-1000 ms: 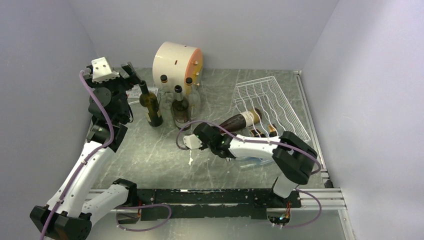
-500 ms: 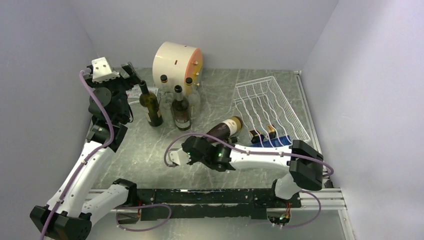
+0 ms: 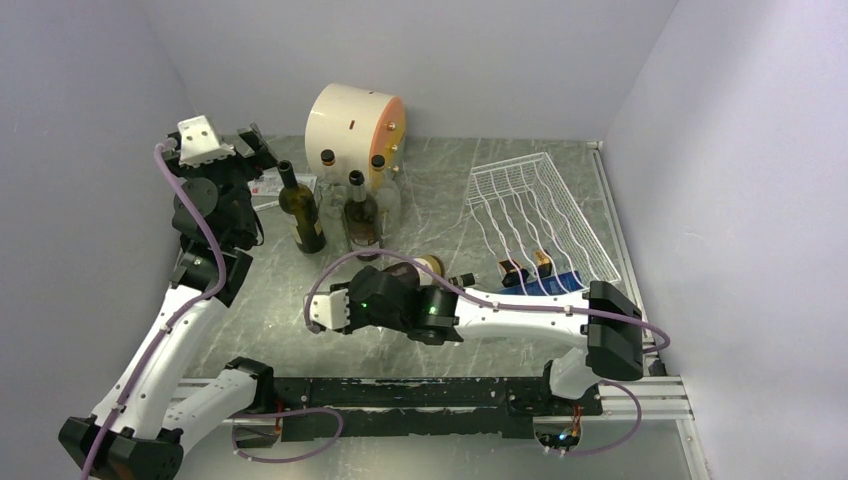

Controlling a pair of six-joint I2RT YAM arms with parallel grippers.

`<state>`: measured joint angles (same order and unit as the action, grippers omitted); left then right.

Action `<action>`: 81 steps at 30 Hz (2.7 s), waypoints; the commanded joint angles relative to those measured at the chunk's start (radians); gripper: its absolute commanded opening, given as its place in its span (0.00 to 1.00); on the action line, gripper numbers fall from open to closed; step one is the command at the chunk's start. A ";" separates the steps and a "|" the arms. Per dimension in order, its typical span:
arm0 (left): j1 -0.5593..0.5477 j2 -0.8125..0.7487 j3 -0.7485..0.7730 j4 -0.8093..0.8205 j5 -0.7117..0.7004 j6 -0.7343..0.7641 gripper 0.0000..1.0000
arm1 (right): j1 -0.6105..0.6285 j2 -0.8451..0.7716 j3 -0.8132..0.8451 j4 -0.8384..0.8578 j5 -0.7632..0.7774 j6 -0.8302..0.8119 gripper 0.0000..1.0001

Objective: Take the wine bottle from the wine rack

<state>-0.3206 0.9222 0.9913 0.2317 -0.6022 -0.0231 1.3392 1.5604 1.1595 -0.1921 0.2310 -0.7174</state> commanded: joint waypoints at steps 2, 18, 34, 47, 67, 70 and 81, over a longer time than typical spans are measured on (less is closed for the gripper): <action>0.035 -0.017 0.000 0.033 -0.021 0.014 0.98 | -0.016 -0.049 0.079 0.299 -0.160 0.143 0.00; 0.050 -0.058 -0.022 0.075 -0.049 0.048 0.98 | -0.213 0.134 0.273 0.671 -0.398 0.427 0.00; 0.087 -0.056 -0.017 0.058 -0.020 0.018 0.98 | -0.309 0.315 0.372 0.988 -0.383 0.601 0.00; 0.089 -0.044 -0.009 0.039 0.007 -0.011 0.98 | -0.311 0.308 0.225 1.147 -0.329 0.575 0.00; 0.091 -0.036 0.001 0.024 0.015 -0.015 0.98 | -0.311 0.300 0.218 1.052 -0.310 0.535 0.76; 0.092 -0.036 0.003 0.022 0.019 -0.018 0.98 | -0.311 0.288 0.222 1.031 -0.311 0.532 0.77; 0.094 -0.036 0.010 0.009 0.031 -0.029 0.98 | -0.310 0.112 0.138 0.865 -0.337 0.475 0.79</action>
<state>-0.2371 0.8913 0.9722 0.2390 -0.5953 -0.0418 1.0286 1.7836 1.3338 0.7563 -0.0948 -0.1986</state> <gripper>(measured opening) 0.984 0.787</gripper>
